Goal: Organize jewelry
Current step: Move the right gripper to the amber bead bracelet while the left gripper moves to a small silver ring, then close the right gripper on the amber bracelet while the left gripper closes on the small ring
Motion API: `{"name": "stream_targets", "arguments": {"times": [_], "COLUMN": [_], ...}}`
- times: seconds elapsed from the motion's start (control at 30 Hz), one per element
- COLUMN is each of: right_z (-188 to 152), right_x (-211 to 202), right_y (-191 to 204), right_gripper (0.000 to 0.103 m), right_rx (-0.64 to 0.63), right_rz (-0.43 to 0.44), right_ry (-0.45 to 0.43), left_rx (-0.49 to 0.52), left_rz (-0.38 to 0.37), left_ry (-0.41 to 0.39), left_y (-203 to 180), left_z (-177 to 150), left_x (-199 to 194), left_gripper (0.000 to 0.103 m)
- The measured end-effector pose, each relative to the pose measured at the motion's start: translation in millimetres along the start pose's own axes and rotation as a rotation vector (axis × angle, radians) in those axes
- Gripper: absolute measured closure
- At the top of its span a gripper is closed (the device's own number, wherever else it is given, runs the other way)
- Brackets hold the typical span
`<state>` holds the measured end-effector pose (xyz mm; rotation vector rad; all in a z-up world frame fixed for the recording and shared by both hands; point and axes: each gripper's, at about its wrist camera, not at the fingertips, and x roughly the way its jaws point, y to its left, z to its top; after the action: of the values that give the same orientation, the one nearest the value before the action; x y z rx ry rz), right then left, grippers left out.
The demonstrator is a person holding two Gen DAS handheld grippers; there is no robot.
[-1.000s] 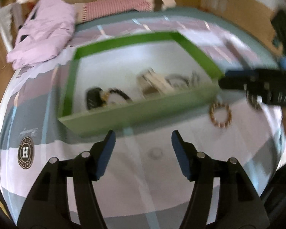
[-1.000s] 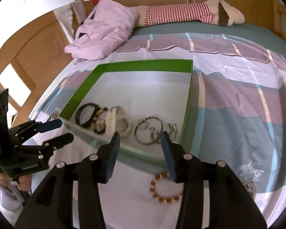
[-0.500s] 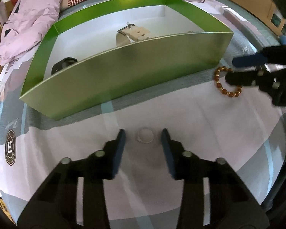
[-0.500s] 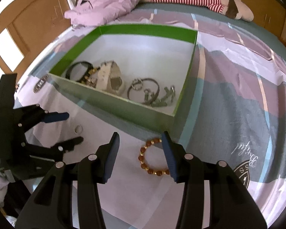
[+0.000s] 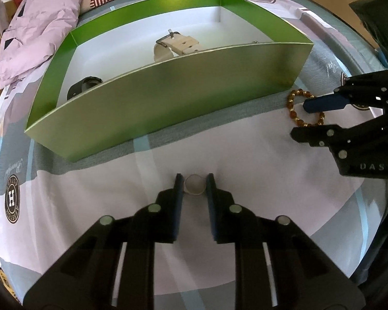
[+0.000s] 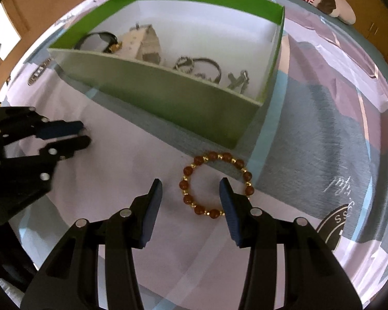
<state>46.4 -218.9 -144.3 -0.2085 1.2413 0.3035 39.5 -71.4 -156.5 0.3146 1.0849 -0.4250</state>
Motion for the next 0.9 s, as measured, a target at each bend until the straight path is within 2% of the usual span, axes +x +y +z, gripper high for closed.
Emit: {"name": "stream_targets", "arguments": {"times": [0.07,0.1,0.2,0.3,0.9], "right_z": [1,1,2,2,1], "right_x": [0,0,0,0,-7], "right_y": [1,2,5,11,19], "right_gripper": [0.057,0.061,0.086,0.094,0.096], "right_rx": [0.0,0.004,-0.009,-0.029,-0.048], "right_rz": [-0.006,-0.009,-0.019,-0.02,0.01], "right_ry": [-0.007,-0.008,-0.017,-0.02,-0.033], "left_rx": [0.003,0.004,0.0,-0.001,0.016], "left_rz": [0.006,0.008,0.007,0.005,0.022], "left_ry": [0.0,0.0,0.001,0.002,-0.005], "left_y": [-1,-1,-1,0,-6], "left_z": [0,1,1,1,0], "left_x": [0,1,1,1,-1], "left_gripper": [0.085,0.085,0.085,0.085,0.085]}}
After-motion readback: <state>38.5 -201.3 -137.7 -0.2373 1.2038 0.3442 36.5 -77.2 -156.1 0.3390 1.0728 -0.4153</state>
